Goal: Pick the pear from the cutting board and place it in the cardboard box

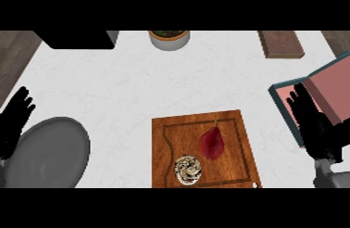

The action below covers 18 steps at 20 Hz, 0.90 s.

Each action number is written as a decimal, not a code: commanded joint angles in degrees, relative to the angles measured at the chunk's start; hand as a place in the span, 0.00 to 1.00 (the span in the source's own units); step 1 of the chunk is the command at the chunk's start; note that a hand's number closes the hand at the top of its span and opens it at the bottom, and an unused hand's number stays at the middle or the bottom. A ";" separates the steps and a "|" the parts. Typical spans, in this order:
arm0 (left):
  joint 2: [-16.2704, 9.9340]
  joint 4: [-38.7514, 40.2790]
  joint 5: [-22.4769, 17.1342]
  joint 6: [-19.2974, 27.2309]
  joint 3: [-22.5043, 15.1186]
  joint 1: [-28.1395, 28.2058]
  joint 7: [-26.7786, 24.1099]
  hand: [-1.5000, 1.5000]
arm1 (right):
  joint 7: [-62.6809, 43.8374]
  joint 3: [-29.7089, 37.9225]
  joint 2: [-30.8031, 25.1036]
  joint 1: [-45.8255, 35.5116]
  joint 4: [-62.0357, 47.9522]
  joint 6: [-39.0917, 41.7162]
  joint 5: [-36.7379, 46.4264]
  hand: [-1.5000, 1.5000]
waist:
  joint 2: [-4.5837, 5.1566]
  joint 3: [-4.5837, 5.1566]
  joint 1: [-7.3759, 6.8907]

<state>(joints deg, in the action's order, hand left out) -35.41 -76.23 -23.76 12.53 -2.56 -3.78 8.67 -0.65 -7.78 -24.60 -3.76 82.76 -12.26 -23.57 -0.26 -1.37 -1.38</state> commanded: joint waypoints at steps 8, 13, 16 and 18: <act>5.55 -9.39 -4.58 -3.77 -0.50 0.23 -1.88 0.50 | 3.55 1.55 1.11 0.18 10.34 -25.26 19.82 0.00 | -0.89 1.69 4.35; 6.91 -12.79 -4.90 -3.76 -1.10 1.09 -1.30 0.50 | 12.75 -9.87 7.62 7.54 23.03 -31.51 30.79 0.00 | -0.29 1.44 2.51; 7.74 -15.64 -2.95 -1.38 -2.72 1.60 0.52 0.50 | 5.16 -16.32 2.86 9.60 27.95 -31.32 40.57 0.00 | -0.16 1.50 1.93; 5.76 -14.74 -4.57 -4.93 -0.63 3.47 -1.07 0.50 | -4.90 -17.48 -3.22 12.27 30.87 -26.92 43.96 0.00 | -0.26 1.69 2.03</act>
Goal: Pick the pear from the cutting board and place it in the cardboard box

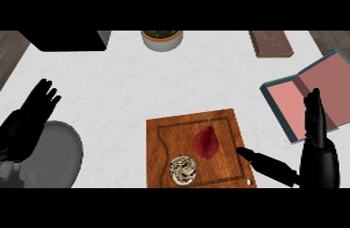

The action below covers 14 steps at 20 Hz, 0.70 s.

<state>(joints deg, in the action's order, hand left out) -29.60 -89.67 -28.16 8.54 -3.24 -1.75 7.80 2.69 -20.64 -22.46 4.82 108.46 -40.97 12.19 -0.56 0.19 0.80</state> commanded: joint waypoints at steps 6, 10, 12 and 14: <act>0.08 -1.94 -0.28 -0.37 -0.04 -0.78 0.92 0.50 | -28.52 -5.07 -15.89 1.29 1.91 15.33 17.59 0.00 | 0.48 0.59 -1.22; 1.25 -1.45 0.67 -1.12 -1.13 0.95 -1.27 0.50 | -43.70 -9.58 -16.77 -1.94 5.53 25.87 21.77 0.00 | 0.51 0.57 -2.08; 0.68 -2.14 0.76 -0.77 -1.10 0.04 0.33 0.50 | -52.52 -9.53 -15.36 -7.85 6.64 32.42 20.37 0.00 | 0.69 0.35 -3.03; 1.28 -1.89 1.14 -0.96 -1.93 -0.84 0.52 0.50 | -60.30 -11.24 -13.12 -12.34 8.35 38.46 19.14 0.00 | 0.75 0.26 -2.86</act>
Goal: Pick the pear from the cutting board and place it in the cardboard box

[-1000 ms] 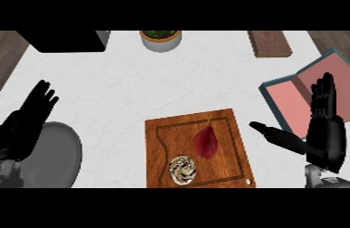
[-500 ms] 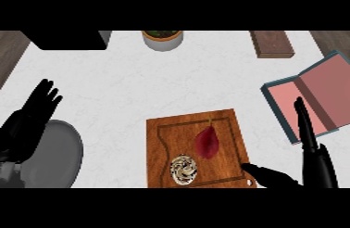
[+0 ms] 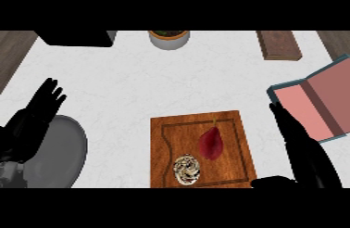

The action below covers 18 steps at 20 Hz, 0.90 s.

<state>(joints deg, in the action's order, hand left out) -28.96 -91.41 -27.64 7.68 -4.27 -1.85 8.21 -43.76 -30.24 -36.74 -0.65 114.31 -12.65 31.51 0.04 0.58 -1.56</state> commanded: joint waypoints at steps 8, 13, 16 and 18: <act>1.26 -2.88 0.20 -0.27 0.26 2.54 0.58 0.50 | -33.15 -3.90 17.21 -20.71 -4.53 20.80 -5.17 0.00 | -0.12 -0.47 0.07; 2.88 -0.12 1.55 1.48 0.93 -1.31 0.94 0.50 | -35.56 -3.18 20.58 -23.18 -8.38 23.10 -5.63 0.00 | -0.06 -0.49 1.30; 1.82 -2.67 1.06 -0.10 1.52 1.56 1.49 0.50 | -35.20 -2.84 20.47 -22.08 -8.69 24.70 -6.22 0.00 | -0.17 -0.53 1.16; -0.28 -1.67 0.14 -1.19 3.58 -0.54 3.59 0.50 | -35.13 -5.56 23.49 -21.84 -11.58 22.45 -2.96 0.00 | -0.12 -0.53 1.28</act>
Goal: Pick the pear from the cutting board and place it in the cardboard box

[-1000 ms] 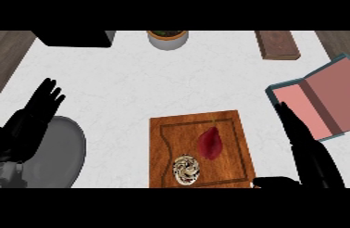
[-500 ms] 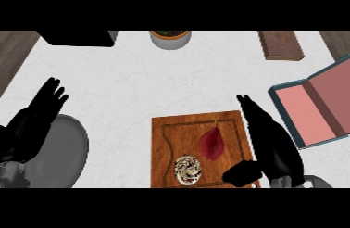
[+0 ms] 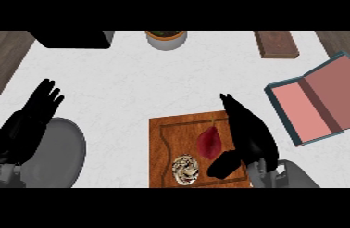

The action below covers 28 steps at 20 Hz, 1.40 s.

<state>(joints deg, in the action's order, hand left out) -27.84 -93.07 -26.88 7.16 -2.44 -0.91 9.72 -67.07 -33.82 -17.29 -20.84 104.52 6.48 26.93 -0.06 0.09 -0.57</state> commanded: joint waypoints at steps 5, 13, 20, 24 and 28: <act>1.34 -1.07 1.73 -0.52 0.70 1.96 0.79 0.50 | -4.55 0.97 2.89 0.56 -3.90 3.86 2.73 0.00 | -0.01 -0.08 0.37; 2.72 2.76 2.18 -4.48 3.65 0.26 -0.60 0.50 | -0.34 1.37 6.23 2.42 -4.30 4.12 8.51 0.00 | 0.01 -0.07 0.57; 4.66 1.03 4.76 -1.53 2.91 -0.85 1.18 0.50 | -4.74 3.99 10.23 -3.86 -9.02 10.54 8.38 0.00 | 0.02 -0.06 0.45; 3.56 1.73 3.99 -3.44 4.85 -1.21 1.60 0.50 | -4.42 4.57 12.71 -4.17 -12.53 10.33 10.11 0.00 | 0.02 -0.06 0.41; 4.53 -3.28 4.30 -3.04 4.65 2.47 2.62 0.50 | -1.72 5.66 12.23 -1.99 -14.14 10.08 11.61 0.00 | -0.02 -0.08 0.14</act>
<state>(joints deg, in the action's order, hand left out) -23.11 -93.99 -22.24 4.60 1.22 -0.29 11.37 -62.44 -30.05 -5.95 -21.58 92.59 12.66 38.06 -0.09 0.02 -0.22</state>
